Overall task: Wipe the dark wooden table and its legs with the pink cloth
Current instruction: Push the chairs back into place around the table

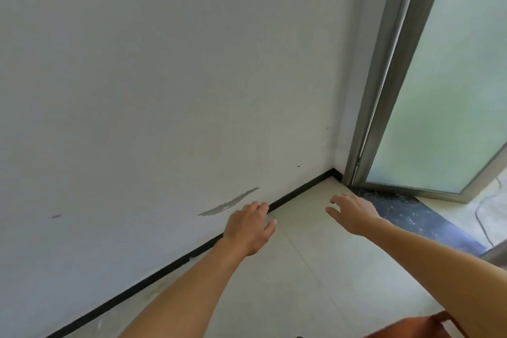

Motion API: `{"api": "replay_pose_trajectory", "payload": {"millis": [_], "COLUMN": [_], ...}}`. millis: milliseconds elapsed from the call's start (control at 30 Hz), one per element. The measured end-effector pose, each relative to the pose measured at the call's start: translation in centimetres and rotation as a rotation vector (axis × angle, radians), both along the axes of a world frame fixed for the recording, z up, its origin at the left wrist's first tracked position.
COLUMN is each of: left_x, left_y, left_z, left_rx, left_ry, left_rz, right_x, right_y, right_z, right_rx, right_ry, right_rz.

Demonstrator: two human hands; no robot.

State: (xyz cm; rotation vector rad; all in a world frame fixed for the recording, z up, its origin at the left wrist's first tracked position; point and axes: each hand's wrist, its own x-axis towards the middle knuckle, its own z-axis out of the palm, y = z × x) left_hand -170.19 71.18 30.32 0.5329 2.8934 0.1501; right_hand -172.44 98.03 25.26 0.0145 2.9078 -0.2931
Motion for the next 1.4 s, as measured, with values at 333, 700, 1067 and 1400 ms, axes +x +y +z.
{"api": "replay_pose_trajectory", "payload": {"millis": [333,700,1067,1400], "left_x": [-22.7,-36.4,-23.8,-11.1], "left_y": [7.7,30.5,54.2,68.5], "left_z": [0.2,-0.1,-1.0,-1.3], "left_rx": [-0.007,0.034,0.166,0.037], "left_ry": [-0.021,-0.008,-0.076,-0.040], "left_rz": [-0.291,-0.970,-1.653,-2.096], "right_x": [-13.0,-9.9,6.0,6.8], "right_y": [6.5,18.9,27.1,26.8], "right_z": [1.1,2.3,1.8,-0.8], "right_rx": [0.008,0.063,0.328,0.122], "right_ry": [0.070,0.160,0.307,0.200], "right_rz": [-0.247,-1.005,-1.635,-1.986]}}
